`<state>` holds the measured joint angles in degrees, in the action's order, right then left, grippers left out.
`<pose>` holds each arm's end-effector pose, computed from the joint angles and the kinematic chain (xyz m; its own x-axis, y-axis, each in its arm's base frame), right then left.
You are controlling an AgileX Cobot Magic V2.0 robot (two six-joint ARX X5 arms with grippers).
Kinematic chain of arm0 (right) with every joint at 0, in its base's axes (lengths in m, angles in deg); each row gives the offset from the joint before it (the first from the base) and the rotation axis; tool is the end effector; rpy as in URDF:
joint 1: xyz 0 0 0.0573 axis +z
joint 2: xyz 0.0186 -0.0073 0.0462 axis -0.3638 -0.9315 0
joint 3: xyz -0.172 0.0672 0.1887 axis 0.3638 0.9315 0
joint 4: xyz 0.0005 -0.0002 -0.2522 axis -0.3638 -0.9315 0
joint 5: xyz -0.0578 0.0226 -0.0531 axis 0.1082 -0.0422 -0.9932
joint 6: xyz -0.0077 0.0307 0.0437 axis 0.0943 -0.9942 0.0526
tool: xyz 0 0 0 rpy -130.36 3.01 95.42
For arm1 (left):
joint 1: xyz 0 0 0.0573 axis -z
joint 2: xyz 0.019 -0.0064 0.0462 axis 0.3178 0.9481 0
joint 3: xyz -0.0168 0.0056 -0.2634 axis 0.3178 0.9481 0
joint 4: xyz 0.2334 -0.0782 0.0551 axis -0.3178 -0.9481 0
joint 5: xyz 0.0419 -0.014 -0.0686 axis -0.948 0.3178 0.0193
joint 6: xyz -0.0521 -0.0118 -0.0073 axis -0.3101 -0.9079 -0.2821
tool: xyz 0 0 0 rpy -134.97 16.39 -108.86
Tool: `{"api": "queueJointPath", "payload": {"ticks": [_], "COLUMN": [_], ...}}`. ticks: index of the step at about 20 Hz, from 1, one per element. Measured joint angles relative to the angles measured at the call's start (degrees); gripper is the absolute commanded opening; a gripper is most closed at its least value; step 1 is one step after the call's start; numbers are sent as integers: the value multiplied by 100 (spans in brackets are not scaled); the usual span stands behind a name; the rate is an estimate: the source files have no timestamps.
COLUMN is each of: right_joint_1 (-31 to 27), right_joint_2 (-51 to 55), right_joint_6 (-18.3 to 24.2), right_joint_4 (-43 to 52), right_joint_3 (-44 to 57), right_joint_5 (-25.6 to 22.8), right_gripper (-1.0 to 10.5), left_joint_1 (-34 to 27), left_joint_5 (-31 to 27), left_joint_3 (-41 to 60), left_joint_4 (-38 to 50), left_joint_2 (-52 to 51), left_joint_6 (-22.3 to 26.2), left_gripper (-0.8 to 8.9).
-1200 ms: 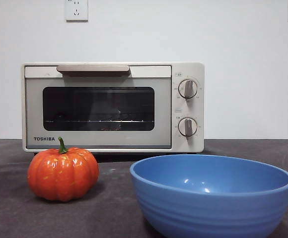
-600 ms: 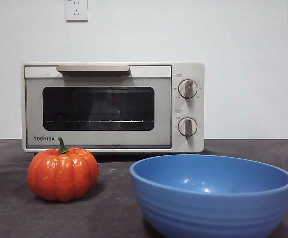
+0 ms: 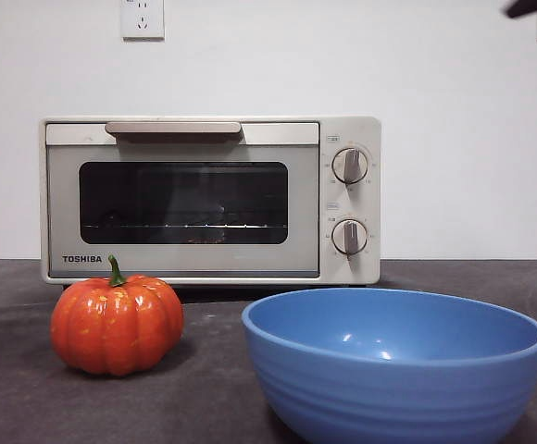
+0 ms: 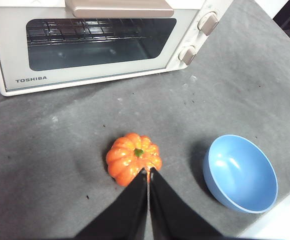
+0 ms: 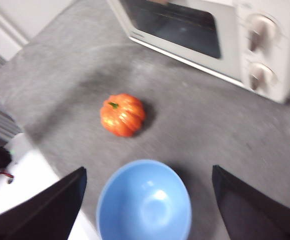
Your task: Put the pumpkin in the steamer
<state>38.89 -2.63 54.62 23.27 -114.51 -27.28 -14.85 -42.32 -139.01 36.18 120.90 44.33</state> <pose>0.1377 0.0613 0.3385 0.4313 0.7501 -0.5013 -0.6730 0.6376 0.3749 0.0928 -0.0210 0.3274 0.6494 -0.5622 -0.5121 0.4751 0.8257 -0.3040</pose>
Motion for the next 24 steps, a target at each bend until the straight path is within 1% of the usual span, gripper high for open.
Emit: {"api": "queueJointPath", "payload": {"ticks": [2,7,11,13,15,22,24], "right_joint_1": [457,1572,2284,2577,2865,3499,3654], "right_joint_2": [-383,-1602,-2603,-2992,-3377,-4511,-4815], "right_joint_6": [-83,-101,-98,-98,-98,-98,-98], "right_joint_4": [247,710,1128,1410,1690,2361,2516], "right_joint_3": [-284,-1172,-1655,-1703,-1703,-1703,-1703], "right_joint_5": [-105,-680,-1113,-1316,-1655,-2371,-2632], "right_gripper": [402,416,434,435,443,467,497], "left_joint_1": [0,0,0,0,0,0,0], "left_joint_5": [0,0,0,0,0,0,0], "left_joint_3": [0,0,0,0,0,0,0], "left_joint_4": [0,0,0,0,0,0,0], "left_joint_2": [0,0,0,0,0,0,0], "left_joint_6": [0,0,0,-2,0,0,0], "left_gripper": [15,15,15,15,15,15,15]}}
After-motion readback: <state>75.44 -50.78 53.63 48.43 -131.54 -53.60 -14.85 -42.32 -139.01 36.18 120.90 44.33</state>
